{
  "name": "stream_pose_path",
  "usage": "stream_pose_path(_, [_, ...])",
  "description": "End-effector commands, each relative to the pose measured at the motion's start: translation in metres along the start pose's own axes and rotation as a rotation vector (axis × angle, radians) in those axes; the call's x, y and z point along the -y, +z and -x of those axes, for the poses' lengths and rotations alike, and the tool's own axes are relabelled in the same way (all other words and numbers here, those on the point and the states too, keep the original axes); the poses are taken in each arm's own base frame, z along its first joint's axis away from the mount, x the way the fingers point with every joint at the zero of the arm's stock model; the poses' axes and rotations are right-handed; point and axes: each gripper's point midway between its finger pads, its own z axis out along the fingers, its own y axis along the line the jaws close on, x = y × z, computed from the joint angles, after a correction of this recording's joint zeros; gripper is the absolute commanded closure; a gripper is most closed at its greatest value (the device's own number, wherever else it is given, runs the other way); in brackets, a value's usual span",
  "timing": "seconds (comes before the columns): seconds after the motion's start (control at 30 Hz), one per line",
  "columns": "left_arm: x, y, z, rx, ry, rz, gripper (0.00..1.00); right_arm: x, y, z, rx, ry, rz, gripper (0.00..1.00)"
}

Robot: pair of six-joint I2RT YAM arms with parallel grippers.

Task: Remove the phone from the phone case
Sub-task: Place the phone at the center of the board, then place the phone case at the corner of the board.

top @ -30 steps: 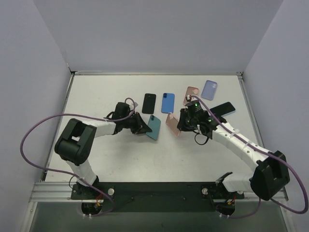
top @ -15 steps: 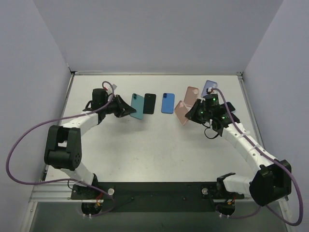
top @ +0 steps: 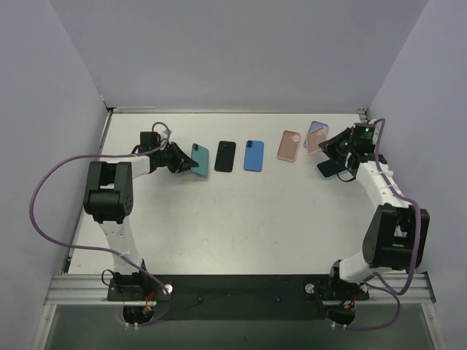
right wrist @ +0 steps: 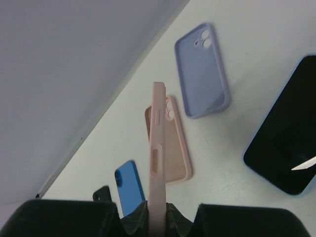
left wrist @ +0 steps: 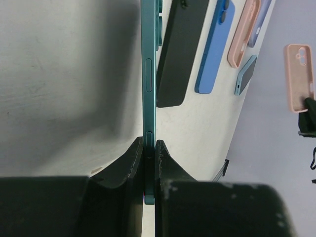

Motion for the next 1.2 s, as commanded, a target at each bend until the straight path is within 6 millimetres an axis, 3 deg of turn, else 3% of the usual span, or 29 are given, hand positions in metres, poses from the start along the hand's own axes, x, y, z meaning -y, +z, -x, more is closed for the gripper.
stream_pose_path(0.0, [0.022, 0.002, 0.017, 0.015, 0.055, -0.082, 1.00, -0.019, 0.014, 0.065, 0.152, 0.071, 0.053, 1.00])
stream_pose_path(0.03, [0.018, 0.004, 0.016, 0.009, 0.044, -0.072, 1.00, -0.009, 0.024, 0.068, 0.153, 0.076, 0.021, 1.00])
stream_pose_path(0.1, [0.013, 0.006, 0.013, -0.005, 0.040, -0.054, 1.00, -0.011, 0.030, 0.088, 0.192, 0.084, 0.012, 1.00])
stream_pose_path(0.13, [0.006, 0.006, 0.008, -0.034, 0.009, -0.016, 1.00, 0.001, 0.040, 0.094, 0.198, 0.102, -0.021, 1.00])
stream_pose_path(0.17, [-0.001, 0.007, 0.008, -0.034, 0.005, 0.024, 0.98, 0.004, 0.044, 0.101, 0.211, 0.114, -0.031, 1.00])
stream_pose_path(0.2, [-0.006, 0.006, 0.008, -0.041, 0.024, 0.054, 0.89, 0.001, 0.047, 0.113, 0.228, 0.125, -0.028, 1.00])
stream_pose_path(0.27, [-0.015, 0.001, 0.006, -0.054, 0.013, 0.135, 0.44, 0.015, 0.063, 0.125, 0.239, 0.149, -0.063, 1.00])
stream_pose_path(0.3, [-0.018, -0.001, 0.005, -0.056, 0.028, 0.158, 0.30, 0.009, 0.065, 0.138, 0.256, 0.149, -0.056, 1.00])
stream_pose_path(0.33, [-0.016, -0.008, 0.004, -0.054, 0.030, 0.178, 0.07, 0.022, 0.080, 0.137, 0.243, 0.157, -0.087, 1.00])
stream_pose_path(0.53, [0.003, -0.041, 0.007, 0.002, 0.099, 0.241, 0.05, 0.053, 0.116, 0.155, 0.236, 0.166, -0.177, 1.00])
stream_pose_path(0.63, [0.020, -0.058, 0.005, 0.029, 0.133, 0.226, 0.05, 0.079, 0.133, 0.147, 0.190, 0.183, -0.239, 1.00])
stream_pose_path(0.9, [0.055, -0.084, 0.002, 0.074, 0.168, 0.163, 0.04, 0.115, 0.154, 0.111, 0.066, 0.192, -0.301, 0.97])
stream_pose_path(1.0, [0.069, -0.090, 0.001, 0.085, 0.182, 0.128, 0.03, 0.124, 0.155, 0.097, 0.030, 0.207, -0.315, 0.82])
stream_pose_path(1.03, [0.076, -0.094, 0.002, 0.092, 0.191, 0.115, 0.03, 0.123, 0.153, 0.094, 0.022, 0.209, -0.312, 0.58])
stream_pose_path(1.13, [0.086, -0.102, 0.002, 0.108, 0.208, 0.100, 0.03, 0.125, 0.146, 0.088, 0.011, 0.212, -0.319, 0.29])
stream_pose_path(1.17, [0.089, -0.104, 0.001, 0.111, 0.212, 0.096, 0.03, 0.125, 0.143, 0.086, 0.010, 0.212, -0.322, 0.25])
